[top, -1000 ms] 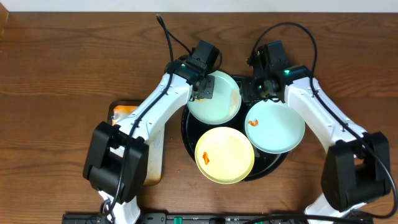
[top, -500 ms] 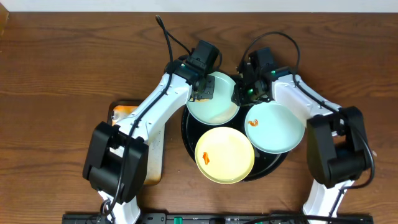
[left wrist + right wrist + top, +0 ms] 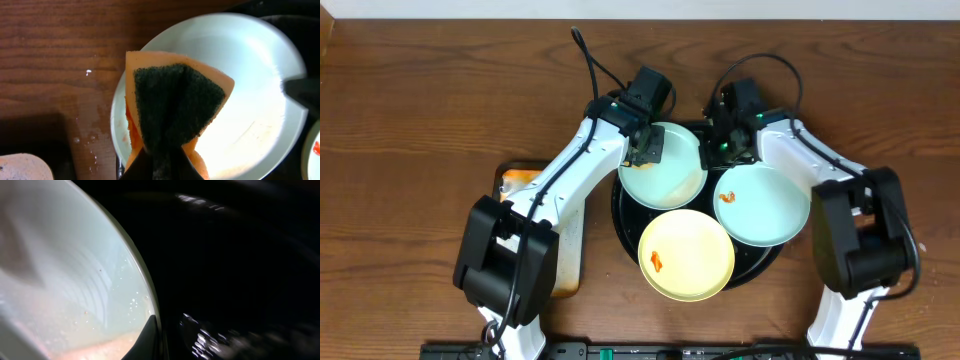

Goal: Clean dirty plates on tray and stack at the side
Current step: 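Return the sponge to the black tray with the left gripper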

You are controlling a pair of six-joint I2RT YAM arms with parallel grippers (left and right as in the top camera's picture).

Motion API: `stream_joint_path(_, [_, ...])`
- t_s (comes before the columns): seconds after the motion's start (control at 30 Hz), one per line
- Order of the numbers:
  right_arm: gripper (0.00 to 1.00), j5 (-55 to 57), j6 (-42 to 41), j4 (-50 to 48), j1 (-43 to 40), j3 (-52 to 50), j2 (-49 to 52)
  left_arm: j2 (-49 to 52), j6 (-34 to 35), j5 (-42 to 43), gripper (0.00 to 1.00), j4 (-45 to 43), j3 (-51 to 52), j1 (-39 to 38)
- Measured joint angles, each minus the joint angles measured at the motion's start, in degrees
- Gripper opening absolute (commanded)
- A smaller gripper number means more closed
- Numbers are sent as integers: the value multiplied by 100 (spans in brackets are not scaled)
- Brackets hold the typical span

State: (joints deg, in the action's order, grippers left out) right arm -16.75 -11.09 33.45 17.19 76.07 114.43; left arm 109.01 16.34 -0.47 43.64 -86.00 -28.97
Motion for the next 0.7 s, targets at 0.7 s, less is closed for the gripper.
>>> stream_joint_path(0.7, [1,2531,1023,442,199,-2,-1978,-2498,205,-507,8,2046,1224,2282])
